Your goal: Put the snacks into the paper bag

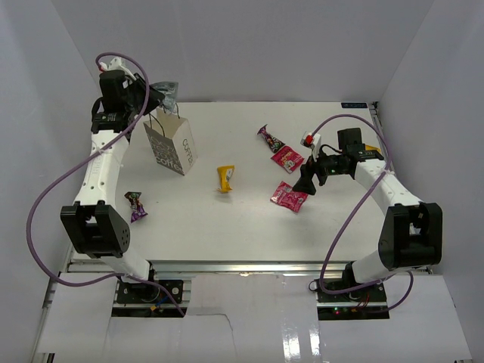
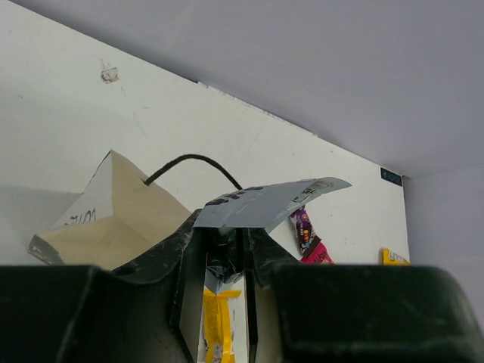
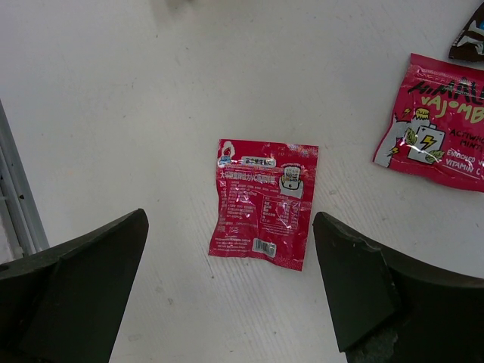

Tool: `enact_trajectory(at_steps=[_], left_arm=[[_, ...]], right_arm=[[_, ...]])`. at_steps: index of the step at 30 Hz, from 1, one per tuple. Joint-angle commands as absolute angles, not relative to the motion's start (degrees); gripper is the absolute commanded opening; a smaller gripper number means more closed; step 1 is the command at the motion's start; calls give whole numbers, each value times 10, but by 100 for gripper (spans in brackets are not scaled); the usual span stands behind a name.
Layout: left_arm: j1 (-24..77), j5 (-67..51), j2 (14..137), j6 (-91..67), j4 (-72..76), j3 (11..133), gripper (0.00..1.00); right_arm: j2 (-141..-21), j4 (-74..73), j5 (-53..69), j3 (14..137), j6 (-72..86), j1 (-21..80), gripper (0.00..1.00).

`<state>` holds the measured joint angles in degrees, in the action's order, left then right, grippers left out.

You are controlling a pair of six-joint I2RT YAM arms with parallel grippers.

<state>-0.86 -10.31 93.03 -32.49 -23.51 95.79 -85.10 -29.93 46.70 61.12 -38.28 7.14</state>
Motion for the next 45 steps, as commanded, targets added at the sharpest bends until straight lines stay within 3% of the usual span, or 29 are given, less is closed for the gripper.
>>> enact_trajectory(at_steps=[1, 8, 18, 28, 33, 35, 40, 42, 43, 45], left_arm=[[-10, -109, 879, -286, -219, 925, 19], [-10, -103, 868, -269, -207, 881, 22], [-10, -87, 882, -265, -209, 885, 50], [-10, -96, 885, -265, -213, 904, 58], [-10, -124, 861, -241, -201, 927, 73], [-10, -113, 832, -239, -190, 924, 81], [-10, -78, 723, -251, -149, 847, 93], [-10, -69, 687, -256, -150, 811, 93], [-10, -65, 666, -258, -150, 769, 93], [-10, -55, 603, -261, -150, 723, 93]], right_arm=[[-838, -291, 481, 613, -387, 69, 96], [-840, -292, 483, 616, -389, 69, 96], [-836, -292, 485, 612, -389, 69, 96], [-841, -280, 481, 615, -375, 69, 96], [-881, -196, 328, 636, -205, 100, 100], [-913, -178, 211, 669, -176, 139, 95], [-989, -91, -27, 724, -108, 203, 98], [-1018, -75, -16, 763, -151, 204, 95], [-1042, -69, 40, 776, -222, 204, 90], [-1066, -58, 128, 808, -298, 203, 90]])
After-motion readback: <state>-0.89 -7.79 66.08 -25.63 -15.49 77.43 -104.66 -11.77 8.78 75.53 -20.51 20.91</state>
